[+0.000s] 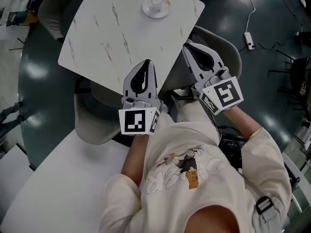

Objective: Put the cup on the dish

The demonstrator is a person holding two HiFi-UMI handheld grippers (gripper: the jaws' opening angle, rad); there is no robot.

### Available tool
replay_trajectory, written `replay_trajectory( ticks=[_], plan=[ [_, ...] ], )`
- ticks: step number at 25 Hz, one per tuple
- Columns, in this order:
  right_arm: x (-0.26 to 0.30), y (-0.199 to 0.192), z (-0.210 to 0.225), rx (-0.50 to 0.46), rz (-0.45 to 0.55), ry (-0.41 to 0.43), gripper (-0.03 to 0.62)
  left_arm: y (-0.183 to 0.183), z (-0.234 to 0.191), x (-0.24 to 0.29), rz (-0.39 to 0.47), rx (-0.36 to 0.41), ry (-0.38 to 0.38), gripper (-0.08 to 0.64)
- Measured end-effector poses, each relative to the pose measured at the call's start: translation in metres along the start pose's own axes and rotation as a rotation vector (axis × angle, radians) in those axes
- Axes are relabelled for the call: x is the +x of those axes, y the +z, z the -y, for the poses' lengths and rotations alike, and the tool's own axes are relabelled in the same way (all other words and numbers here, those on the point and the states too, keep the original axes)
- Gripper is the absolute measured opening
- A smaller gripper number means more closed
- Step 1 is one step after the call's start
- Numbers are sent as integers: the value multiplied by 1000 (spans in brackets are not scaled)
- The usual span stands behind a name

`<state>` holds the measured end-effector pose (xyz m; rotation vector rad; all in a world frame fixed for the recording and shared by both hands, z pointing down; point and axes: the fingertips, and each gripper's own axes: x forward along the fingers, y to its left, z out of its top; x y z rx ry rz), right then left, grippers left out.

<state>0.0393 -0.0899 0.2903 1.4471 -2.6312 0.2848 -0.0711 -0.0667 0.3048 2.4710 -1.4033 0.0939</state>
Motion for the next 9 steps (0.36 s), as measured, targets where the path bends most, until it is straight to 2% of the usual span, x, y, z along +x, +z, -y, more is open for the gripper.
replay_trajectory(
  ticks=[4,9],
  plan=[
    [-17,11,-4,-8,16,-7,5,6,11,-13,-8,-6,-12,3],
    [-30,24,-17,-38,27,30,6,11,21,-34,-13,-7,-6,3]
  ],
)
